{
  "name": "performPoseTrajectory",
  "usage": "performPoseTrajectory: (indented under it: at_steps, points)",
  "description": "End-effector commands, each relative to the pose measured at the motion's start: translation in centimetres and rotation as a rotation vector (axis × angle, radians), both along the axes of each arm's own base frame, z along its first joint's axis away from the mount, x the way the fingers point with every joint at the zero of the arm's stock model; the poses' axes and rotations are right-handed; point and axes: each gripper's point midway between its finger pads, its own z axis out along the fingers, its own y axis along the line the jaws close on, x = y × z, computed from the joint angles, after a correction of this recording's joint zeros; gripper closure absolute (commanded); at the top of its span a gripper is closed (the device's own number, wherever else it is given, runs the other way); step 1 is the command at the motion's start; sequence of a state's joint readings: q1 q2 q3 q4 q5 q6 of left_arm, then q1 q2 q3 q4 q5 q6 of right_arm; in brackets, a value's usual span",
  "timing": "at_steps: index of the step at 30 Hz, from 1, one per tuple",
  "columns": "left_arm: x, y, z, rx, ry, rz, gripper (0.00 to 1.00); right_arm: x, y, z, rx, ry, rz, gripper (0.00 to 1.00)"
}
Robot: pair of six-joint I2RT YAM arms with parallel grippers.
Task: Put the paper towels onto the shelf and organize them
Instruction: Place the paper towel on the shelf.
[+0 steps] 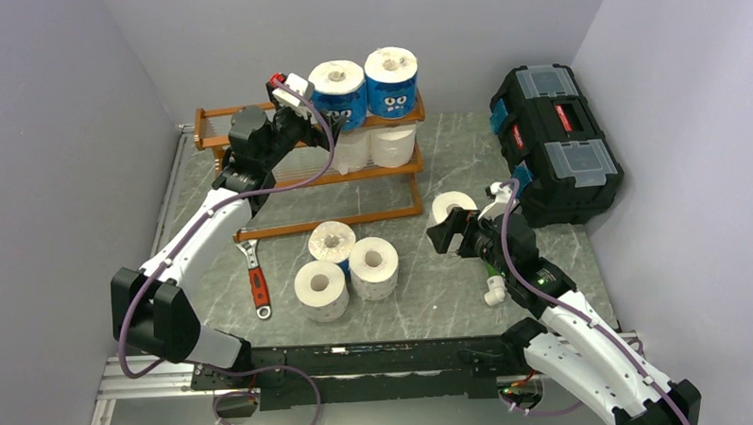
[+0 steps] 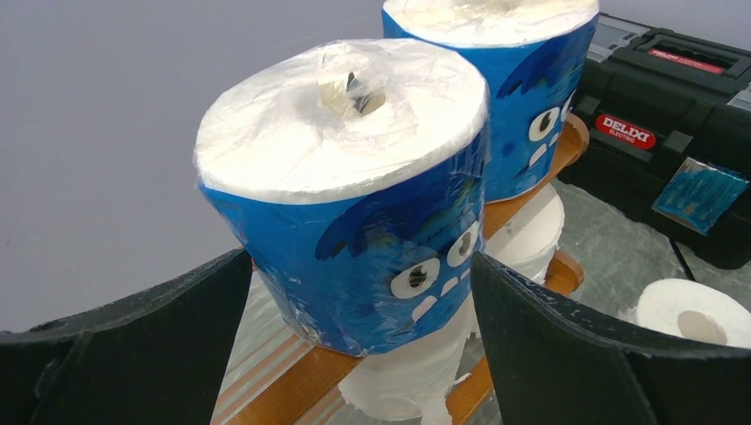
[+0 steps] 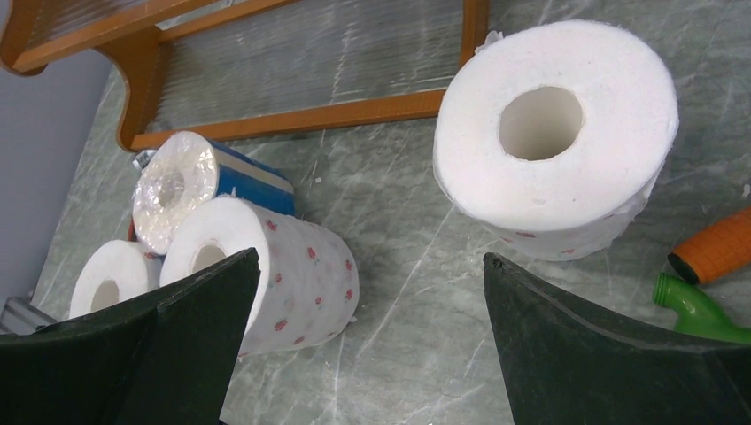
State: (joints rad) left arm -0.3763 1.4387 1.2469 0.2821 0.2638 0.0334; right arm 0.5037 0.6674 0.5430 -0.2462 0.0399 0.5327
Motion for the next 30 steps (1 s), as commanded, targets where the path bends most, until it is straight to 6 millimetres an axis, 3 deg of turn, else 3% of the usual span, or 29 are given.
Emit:
performPoseTrajectory:
  at_steps: [1,8,13,17,21,24,30]
  points:
    - [-2.3,1.0,5.3,-0.055,-0.102,0.004,0.01,0.3,0.8,2.4,0.050,-0.054,0.021,0.01]
    - [-5.1,2.5,9.2,-0.131,-0.134,0.023,0.01,0.5,1.1,3.0,0.047,-0.068,0.036,0.01]
    - [-5.6,4.3,10.6,-0.209,-0.078,0.088,0.01,1.1,1.4,4.7,0.080,-0.109,0.034,0.01]
    - [-4.6,5.7,11.3,-0.330,0.039,0.089,0.01,2.0,2.7,8.7,0.162,-0.186,0.060,0.01]
    - [-3.8,6.3,11.4,-0.503,0.156,-0.007,0.03,3.7,4.2,14.5,0.243,-0.292,0.084,0.01]
    - [-2.5,6.6,11.1,-0.608,0.220,-0.064,0.05,5.3,5.4,17.8,0.293,-0.356,0.096,0.01]
    - [-0.5,6.5,10.0,-0.668,0.300,-0.141,0.06,7.6,8.4,22.5,0.374,-0.440,0.176,0.01]
